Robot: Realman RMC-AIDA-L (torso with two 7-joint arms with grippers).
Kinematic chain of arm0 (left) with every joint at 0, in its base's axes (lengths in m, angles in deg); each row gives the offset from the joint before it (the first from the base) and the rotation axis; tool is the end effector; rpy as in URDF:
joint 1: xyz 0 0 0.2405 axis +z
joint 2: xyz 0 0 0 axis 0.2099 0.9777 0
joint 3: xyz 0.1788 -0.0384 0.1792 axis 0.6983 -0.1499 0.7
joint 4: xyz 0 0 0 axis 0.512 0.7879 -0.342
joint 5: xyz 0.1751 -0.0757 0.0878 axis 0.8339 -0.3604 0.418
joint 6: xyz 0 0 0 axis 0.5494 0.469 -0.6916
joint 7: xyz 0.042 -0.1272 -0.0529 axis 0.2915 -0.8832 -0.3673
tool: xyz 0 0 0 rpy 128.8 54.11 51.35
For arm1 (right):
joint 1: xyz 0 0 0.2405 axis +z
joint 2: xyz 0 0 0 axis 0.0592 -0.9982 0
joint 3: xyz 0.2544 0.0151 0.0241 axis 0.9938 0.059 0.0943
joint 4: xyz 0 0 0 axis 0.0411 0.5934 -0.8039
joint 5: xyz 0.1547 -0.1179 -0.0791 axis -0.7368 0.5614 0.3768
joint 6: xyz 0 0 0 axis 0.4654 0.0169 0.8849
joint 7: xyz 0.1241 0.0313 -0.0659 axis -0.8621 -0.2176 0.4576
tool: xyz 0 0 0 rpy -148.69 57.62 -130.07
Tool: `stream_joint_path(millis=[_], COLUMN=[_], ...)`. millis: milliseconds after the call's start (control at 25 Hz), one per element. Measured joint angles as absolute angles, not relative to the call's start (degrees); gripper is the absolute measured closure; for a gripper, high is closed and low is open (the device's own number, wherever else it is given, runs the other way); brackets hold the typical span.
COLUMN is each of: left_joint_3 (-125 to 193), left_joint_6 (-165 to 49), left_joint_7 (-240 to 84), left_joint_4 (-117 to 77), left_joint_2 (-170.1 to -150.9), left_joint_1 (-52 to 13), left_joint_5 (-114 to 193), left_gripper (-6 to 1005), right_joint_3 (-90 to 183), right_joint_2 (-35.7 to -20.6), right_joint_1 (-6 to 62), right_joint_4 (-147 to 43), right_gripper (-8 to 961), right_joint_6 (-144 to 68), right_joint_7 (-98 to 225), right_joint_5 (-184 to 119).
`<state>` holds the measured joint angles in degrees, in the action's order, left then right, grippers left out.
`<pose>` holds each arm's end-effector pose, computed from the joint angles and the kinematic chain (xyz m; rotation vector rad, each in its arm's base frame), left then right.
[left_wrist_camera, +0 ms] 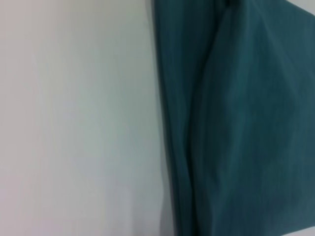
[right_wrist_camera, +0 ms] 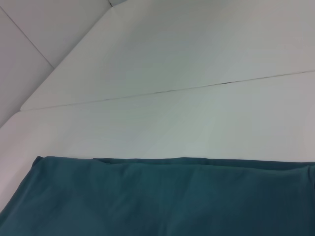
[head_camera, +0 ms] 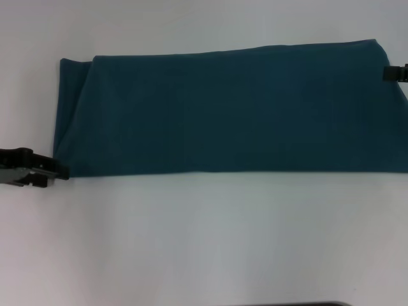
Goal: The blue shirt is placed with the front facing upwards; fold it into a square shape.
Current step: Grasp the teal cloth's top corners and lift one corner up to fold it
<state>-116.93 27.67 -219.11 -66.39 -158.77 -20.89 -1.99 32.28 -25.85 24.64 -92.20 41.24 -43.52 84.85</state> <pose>-0.3285 0.3181 0.0515 -2.1720 -1.9858 0.0300 0.3452 0.3298 0.1060 -2.2501 1.3375 0.4857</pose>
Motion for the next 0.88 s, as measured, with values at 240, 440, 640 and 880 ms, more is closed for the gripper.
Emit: stream_joint_path(millis=[240, 440, 640, 880], left_joint_3=[-116.5, -116.5, -116.5, -116.5], left_joint_6=[26.4, 26.5, 27.0, 27.2], left_joint_7=[-219.1, -219.1, -218.9, -218.7], left_joint_4=[-64.6, -64.6, -64.6, -64.8], left_joint_2=[-158.66, -158.66, -158.7, -158.88], left_joint_1=[-21.9, -22.5, -23.1, -24.0], left_joint_5=[-1.8, -1.8, -1.9, -2.0], left_gripper=[397, 397, 397, 398], right_joint_3=[32.4, 32.8, 32.9, 32.9], right_joint_2=[-25.74, -25.44, -25.34, -25.35], right_joint_1=[24.6, 24.5, 24.5, 24.5], right_joint_4=[-92.2, -92.2, -92.2, -92.2], right_gripper=[68, 68, 69, 69], right_joint_6=[41.2, 41.2, 41.2, 41.3], right_joint_7=[-43.7, -44.1, -44.1, -44.1], right_joint_5=[84.9, 84.9, 84.9, 84.9])
